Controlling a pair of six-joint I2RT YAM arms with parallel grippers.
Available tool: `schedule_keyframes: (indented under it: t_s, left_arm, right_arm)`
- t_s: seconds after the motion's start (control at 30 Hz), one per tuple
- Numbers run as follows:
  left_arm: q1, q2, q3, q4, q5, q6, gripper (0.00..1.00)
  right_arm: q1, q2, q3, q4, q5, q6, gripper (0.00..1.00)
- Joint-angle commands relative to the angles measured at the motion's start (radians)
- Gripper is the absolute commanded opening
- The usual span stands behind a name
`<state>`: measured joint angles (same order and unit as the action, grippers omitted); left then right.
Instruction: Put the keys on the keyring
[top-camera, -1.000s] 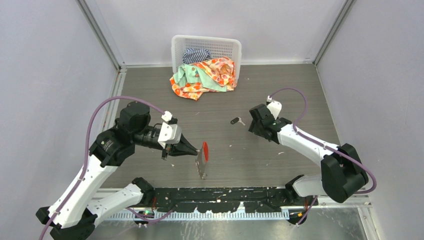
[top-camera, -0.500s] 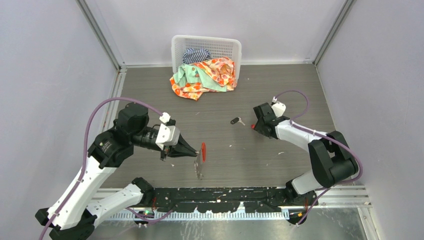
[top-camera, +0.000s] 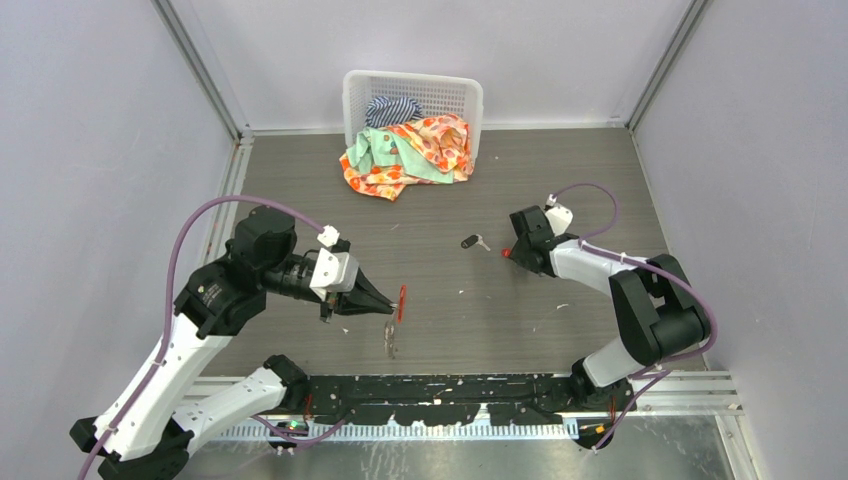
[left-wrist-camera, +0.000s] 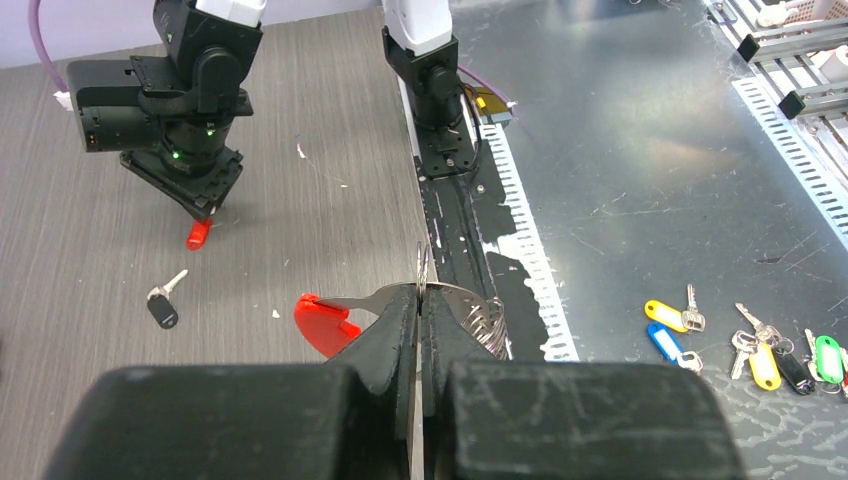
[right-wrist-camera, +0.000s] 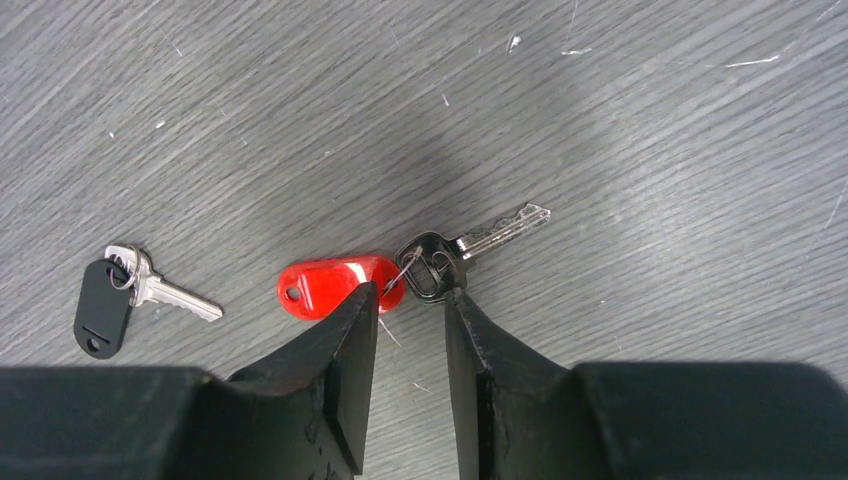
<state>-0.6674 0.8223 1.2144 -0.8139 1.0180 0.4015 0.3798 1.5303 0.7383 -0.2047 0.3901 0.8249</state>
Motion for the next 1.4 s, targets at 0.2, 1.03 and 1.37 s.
schedule_keyframes:
  t_s: [0.2,1.03,1.37]
  left_arm:
    - [0.003,-0.015,0.009,0.012,0.038,0.007,0.0]
    - [0.003,-0.054,-0.009,-0.018,0.049,0.137,0.0]
    - [0.001,-0.061,0.019,0.121,0.095,0.093,0.0]
  right_arm:
    - [-0.02,-0.002,-0.003,0.049,0.005,0.011,0.31]
    - [-0.02,-0.154,-0.03,0.17,-0.086,-0.214,0.01]
    - [0.162,-0.625,-0.119,0.239,-0.477,-0.539,0.01]
